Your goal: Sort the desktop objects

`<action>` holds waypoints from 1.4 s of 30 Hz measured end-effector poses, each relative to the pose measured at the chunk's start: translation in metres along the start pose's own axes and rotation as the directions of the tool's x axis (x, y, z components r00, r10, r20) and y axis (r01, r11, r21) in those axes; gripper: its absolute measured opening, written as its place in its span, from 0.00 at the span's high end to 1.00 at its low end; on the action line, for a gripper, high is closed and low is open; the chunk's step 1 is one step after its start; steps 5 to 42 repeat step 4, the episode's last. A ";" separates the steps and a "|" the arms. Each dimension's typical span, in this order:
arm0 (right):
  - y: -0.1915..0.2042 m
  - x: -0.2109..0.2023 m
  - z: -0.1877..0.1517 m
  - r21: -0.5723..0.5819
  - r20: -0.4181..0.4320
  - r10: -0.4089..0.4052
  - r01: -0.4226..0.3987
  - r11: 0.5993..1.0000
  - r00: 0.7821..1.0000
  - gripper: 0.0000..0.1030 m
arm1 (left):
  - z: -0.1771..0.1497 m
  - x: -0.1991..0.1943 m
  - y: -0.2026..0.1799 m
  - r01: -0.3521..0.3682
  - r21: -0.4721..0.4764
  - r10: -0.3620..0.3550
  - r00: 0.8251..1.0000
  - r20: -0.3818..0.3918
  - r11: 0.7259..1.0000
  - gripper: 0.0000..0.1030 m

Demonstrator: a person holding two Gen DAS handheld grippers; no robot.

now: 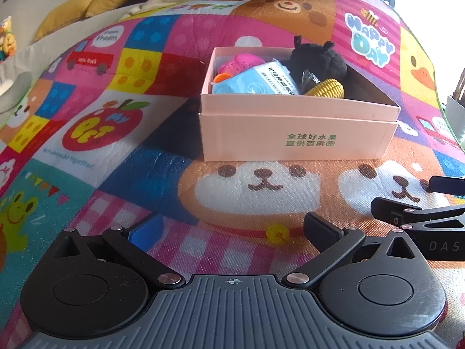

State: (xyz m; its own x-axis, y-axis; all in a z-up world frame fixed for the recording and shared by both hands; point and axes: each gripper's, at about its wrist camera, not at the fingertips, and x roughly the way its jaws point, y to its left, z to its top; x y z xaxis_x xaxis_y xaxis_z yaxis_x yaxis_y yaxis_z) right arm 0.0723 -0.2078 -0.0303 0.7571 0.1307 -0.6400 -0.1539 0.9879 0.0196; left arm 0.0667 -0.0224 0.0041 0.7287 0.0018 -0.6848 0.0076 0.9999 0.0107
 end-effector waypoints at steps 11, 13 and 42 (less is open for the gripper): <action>0.000 0.000 0.000 -0.001 0.000 -0.001 0.001 1.000 1.000 0.00 | 0.000 0.001 0.001 0.001 -0.003 -0.001 1.000 0.001 1.000 0.00; 0.000 0.000 0.000 -0.001 0.000 -0.001 0.001 1.000 1.000 0.00 | 0.000 0.001 0.001 0.001 -0.003 -0.001 1.000 0.001 1.000 0.00; 0.000 0.000 0.000 -0.001 0.000 -0.001 0.001 1.000 1.000 0.00 | 0.000 0.001 0.001 0.001 -0.003 -0.001 1.000 0.001 1.000 0.00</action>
